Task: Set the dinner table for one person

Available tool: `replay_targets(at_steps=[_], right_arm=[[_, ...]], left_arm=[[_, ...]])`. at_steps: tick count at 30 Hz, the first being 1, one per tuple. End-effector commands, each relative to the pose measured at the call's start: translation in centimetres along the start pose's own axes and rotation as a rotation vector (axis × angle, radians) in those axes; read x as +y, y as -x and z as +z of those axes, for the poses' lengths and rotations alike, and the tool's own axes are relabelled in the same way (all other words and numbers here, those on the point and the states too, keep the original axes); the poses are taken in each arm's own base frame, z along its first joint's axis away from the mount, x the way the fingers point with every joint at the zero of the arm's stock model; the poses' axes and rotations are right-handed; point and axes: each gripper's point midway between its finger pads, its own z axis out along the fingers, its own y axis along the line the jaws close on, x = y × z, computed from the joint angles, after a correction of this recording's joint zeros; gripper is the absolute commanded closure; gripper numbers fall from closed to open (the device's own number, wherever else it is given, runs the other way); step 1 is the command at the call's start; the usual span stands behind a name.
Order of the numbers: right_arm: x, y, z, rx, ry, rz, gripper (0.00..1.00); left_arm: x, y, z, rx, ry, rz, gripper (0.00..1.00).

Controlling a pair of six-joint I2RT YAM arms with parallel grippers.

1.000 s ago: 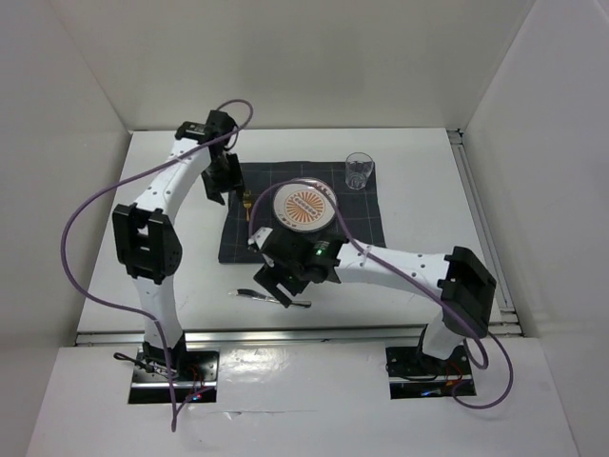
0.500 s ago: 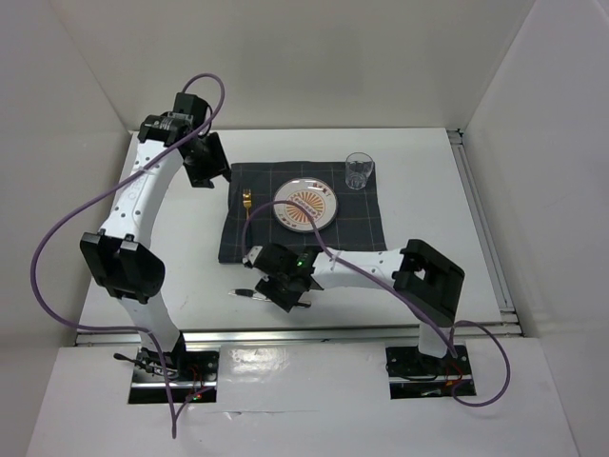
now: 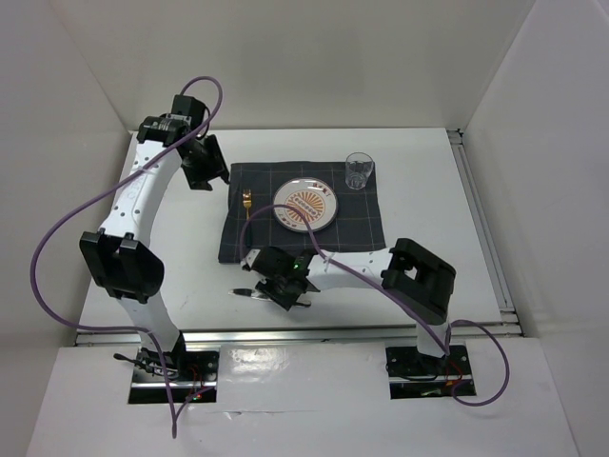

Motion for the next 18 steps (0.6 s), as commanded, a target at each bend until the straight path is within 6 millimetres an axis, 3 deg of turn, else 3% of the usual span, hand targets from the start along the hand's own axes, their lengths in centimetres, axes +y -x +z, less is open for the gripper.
replay_targets(at_steps=[1,7,11,18], right_arm=[[0.0,-1.6,2.4,0.045,-0.013,-0.008,0.64],[0.5,-1.8,1.8,0.049,-0.008,-0.059,0.84],[0.3,0.4,-0.1,-0.020,-0.023,-0.065,0.98],[1.1,3.0,-4.8,-0.114,-0.022,-0.092,1.00]], left_arm=[[0.0,0.2,-1.6,-0.028,-0.028,0.002,0.39],[0.8,0.3,-1.1,-0.023,-0.014,-0.014,0.39],[0.9,0.4,-1.2,-0.024,-0.030,-0.023,0.39],[1.1,1.5,-1.6,-0.048,-0.033,-0.029,0.39]])
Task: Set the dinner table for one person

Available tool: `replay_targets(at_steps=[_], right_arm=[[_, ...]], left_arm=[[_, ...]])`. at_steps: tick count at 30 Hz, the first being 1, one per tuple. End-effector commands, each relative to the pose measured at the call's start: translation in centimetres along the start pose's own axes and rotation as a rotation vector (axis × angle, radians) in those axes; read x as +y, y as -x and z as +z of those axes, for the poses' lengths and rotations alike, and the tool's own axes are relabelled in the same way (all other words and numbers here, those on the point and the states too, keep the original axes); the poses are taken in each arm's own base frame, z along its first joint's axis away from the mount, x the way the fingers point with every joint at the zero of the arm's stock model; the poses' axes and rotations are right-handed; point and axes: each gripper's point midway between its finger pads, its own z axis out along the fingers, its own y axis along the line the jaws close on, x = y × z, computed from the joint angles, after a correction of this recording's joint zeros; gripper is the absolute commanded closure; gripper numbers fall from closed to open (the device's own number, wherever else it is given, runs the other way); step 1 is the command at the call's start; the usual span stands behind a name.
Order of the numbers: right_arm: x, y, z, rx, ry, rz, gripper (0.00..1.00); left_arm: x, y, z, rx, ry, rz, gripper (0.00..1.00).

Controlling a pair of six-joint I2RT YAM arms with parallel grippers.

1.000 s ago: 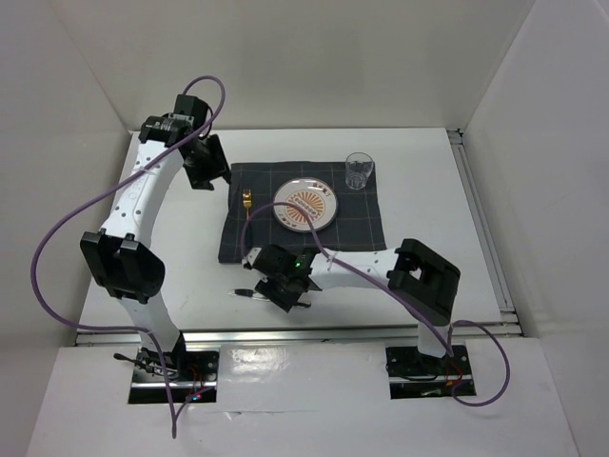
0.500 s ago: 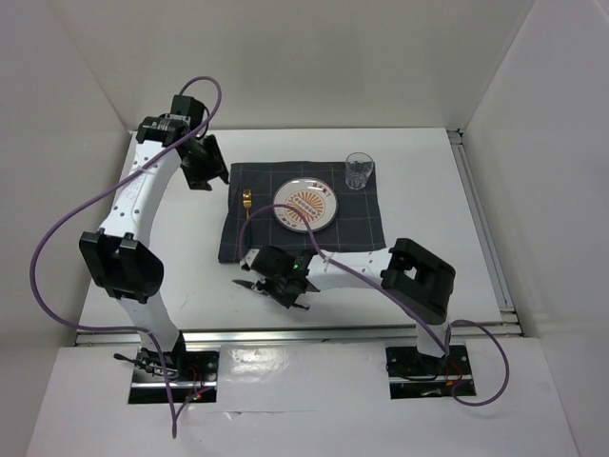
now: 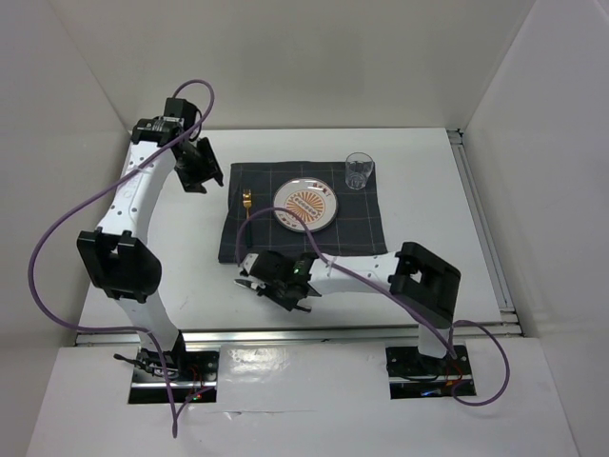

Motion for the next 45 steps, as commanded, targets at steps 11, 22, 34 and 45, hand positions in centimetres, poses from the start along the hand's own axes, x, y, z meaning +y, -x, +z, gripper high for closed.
replay_targets(at_steps=[11,22,34,45], right_arm=[[-2.5,2.8,-6.8,-0.122,-0.073,0.082,1.00],[-11.9,1.6,-11.3,-0.200,-0.137,0.496,1.00],[-21.0,-2.3,-11.5,-0.145,-0.200,0.827,1.00],[-28.3,-4.6,-9.8,-0.136,-0.217,1.087,1.00]], left_arm=[[-0.6,2.1,-2.1,-0.074,-0.064,-0.007,0.39],[-0.6,2.3,-1.8,-0.067,-0.076,-0.005,0.39],[-0.7,2.2,-1.4,-0.055,-0.079,-0.005,0.39],[-0.1,2.0,-1.5,-0.056,-0.075,-0.013,0.39]])
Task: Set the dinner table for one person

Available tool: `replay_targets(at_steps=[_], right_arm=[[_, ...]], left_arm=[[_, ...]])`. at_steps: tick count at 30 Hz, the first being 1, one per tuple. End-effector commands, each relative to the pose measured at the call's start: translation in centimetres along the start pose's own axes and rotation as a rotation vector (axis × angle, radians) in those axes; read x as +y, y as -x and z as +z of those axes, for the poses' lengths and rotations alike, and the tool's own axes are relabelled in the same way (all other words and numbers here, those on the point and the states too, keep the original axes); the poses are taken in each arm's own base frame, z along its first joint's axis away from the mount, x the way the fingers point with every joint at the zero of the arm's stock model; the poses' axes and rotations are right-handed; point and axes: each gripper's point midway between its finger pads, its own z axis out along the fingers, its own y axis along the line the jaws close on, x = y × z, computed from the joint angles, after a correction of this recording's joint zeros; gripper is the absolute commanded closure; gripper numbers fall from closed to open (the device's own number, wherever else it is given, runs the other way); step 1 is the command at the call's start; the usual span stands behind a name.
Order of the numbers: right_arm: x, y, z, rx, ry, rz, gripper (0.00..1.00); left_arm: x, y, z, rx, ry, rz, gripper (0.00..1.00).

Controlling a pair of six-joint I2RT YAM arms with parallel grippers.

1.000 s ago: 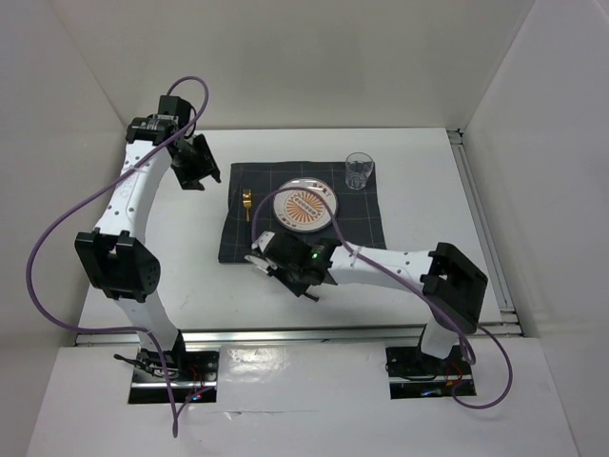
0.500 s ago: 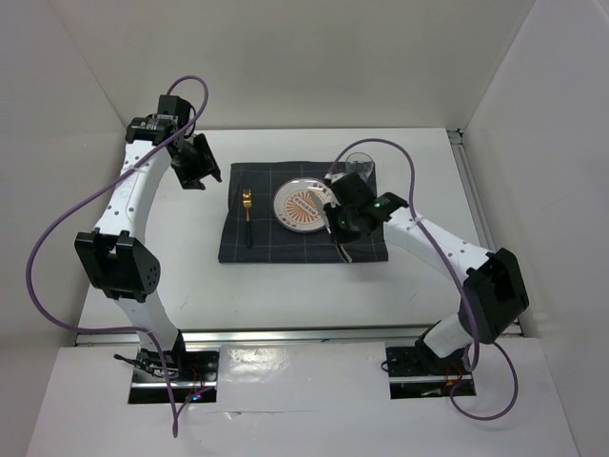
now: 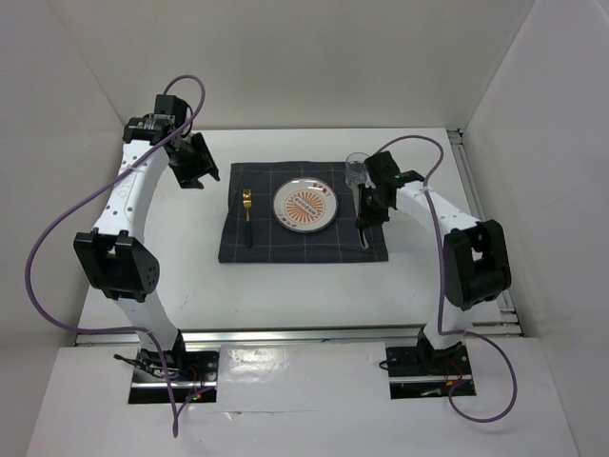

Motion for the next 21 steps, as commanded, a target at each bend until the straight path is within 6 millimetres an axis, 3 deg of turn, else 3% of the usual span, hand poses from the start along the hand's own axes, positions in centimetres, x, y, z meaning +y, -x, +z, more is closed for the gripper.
replay_targets(at_steps=[1,6,21], right_arm=[[0.6,1.9,0.4,-0.017,0.044,0.044,1.00],[-1.0,2.0,2.5,0.012,0.015,0.079,1.00],[-1.4,2.8,4.9,0.001,-0.001,0.153,1.00]], left_arm=[[-0.2,0.5,-0.8,-0.028,-0.025,0.020,0.39],[0.0,0.4,-1.2,-0.039,-0.021,0.020,0.39],[1.0,0.6,-1.5,-0.051,-0.005,0.012,0.39]])
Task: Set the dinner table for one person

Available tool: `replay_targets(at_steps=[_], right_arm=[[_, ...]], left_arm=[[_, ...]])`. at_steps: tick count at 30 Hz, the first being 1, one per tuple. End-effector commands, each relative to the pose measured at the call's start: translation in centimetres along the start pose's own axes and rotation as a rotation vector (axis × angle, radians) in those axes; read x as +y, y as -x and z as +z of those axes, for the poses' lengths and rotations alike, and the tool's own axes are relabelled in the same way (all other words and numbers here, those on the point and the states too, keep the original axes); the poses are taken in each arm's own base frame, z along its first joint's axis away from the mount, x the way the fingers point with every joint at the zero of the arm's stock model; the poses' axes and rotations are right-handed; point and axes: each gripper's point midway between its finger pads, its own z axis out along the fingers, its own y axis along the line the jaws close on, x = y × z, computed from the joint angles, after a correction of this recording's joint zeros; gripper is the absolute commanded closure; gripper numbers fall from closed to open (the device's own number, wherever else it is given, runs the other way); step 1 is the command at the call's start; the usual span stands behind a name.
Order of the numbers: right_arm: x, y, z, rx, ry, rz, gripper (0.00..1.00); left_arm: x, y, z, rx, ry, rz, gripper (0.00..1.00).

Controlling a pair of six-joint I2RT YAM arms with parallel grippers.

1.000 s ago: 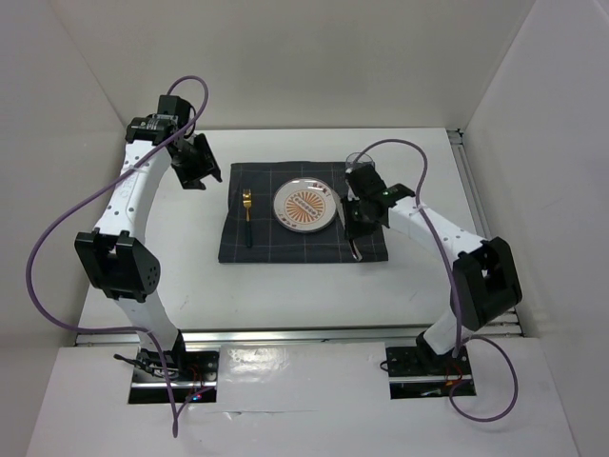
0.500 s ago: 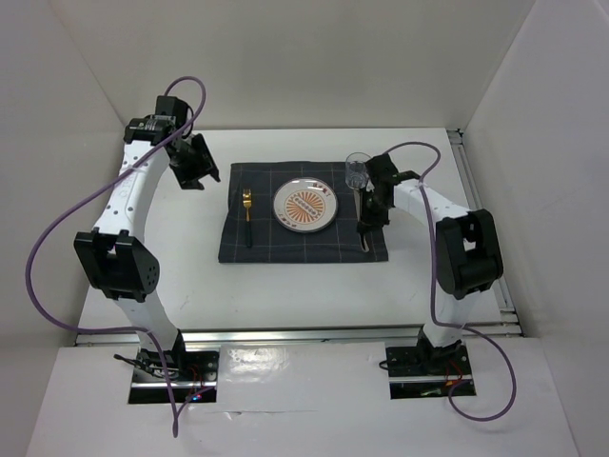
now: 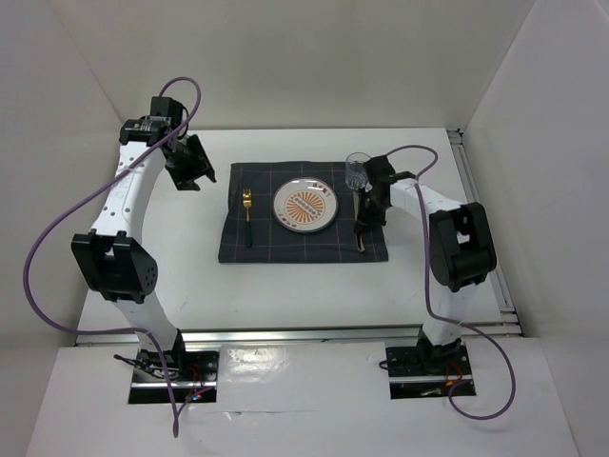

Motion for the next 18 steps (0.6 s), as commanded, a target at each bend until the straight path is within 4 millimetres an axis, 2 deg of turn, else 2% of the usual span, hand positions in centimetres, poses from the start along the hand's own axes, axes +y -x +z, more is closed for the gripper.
replay_targets(at_steps=[1,3,5,12,16,18], right_arm=[[0.8,3.1,0.1,-0.093,0.019,0.018,1.00],[0.5,3.4,0.1,-0.105,-0.005,0.033,1.00],[0.2,2.9,1.0,-0.083,-0.015,0.049,1.00],[0.4,3.9,1.5,-0.103,-0.016,0.057,1.00],[-0.2,3.4,1.9,-0.085,-0.045,0.060,1.00],[-0.3,3.6,1.7,-0.090,-0.056,0.060,0.96]], left_arm=[[-0.1,0.5,-1.7,-0.051,-0.021,0.029,0.39],[0.0,0.5,-1.7,-0.052,-0.020,0.039,0.39],[0.0,0.5,-1.7,-0.052,-0.020,0.039,0.39],[0.0,0.5,-1.3,-0.038,-0.012,0.047,0.39],[0.2,0.9,-1.7,-0.049,-0.013,0.049,0.39],[0.2,0.9,-1.7,-0.049,-0.013,0.049,0.39]])
